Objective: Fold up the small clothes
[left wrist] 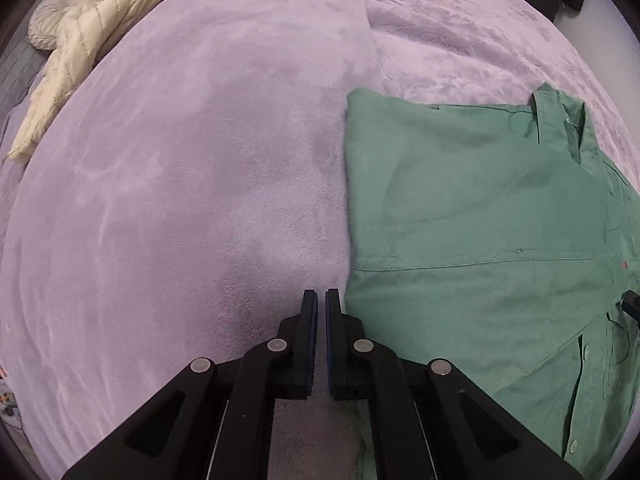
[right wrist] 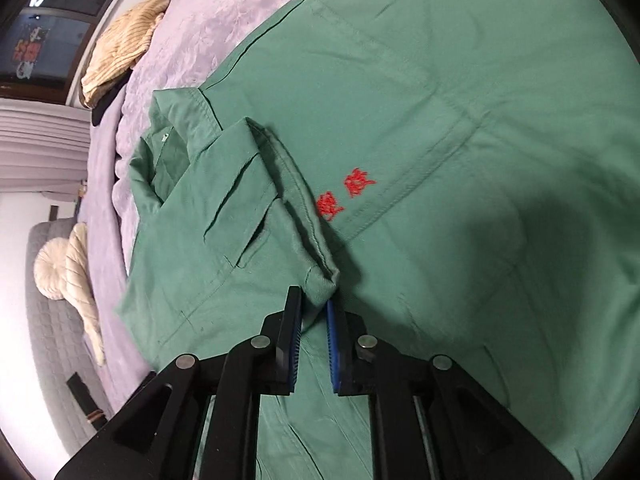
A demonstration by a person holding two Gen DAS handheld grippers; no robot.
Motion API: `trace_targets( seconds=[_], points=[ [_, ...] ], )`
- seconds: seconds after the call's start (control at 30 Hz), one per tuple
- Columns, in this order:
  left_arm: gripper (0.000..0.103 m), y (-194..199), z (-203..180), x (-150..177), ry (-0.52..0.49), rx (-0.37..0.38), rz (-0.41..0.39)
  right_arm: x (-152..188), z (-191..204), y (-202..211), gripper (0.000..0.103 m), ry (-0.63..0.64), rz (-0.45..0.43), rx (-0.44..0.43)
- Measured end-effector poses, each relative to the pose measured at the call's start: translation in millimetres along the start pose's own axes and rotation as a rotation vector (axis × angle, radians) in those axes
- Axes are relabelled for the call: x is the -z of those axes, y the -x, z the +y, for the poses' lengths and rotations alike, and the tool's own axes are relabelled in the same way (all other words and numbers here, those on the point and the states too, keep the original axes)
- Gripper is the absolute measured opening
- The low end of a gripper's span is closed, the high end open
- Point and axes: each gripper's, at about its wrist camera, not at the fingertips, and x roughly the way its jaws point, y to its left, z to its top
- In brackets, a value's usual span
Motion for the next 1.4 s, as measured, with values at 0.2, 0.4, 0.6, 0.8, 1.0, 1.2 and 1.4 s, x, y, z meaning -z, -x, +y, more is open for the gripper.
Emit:
trace_targets(
  seconds=[0.2, 0.4, 0.6, 0.8, 1.0, 1.2, 1.4],
  points=[
    [0.005, 37, -4, 23, 0.035, -0.007, -0.036, 16, 16, 34, 0.017, 0.155, 0.008, 0.028],
    [0.005, 67, -29, 54, 0.063, 0.016, -0.032, 35, 18, 53, 0.054, 0.191, 0.042, 0.009],
    [0.005, 79, -75, 73, 0.022, 0.040, 0.036, 51, 2, 80, 0.078, 0.186, 0.048, 0.009],
    [0.005, 86, -122, 84, -0.047, 0.053, 0.053, 59, -18, 102, 0.081, 0.166, 0.034, 0.017],
    [0.005, 98, -160, 85, -0.115, 0.033, 0.040, 56, -38, 118, 0.082, 0.148, 0.011, 0.030],
    [0.005, 100, -190, 86, -0.148, 0.048, 0.058, 49, -49, 130, 0.083, 0.148, -0.009, 0.023],
    [0.005, 116, -201, 80, -0.111, 0.314, 0.047, 45, -55, 132, 0.083, 0.134, -0.005, -0.006]
  ],
)
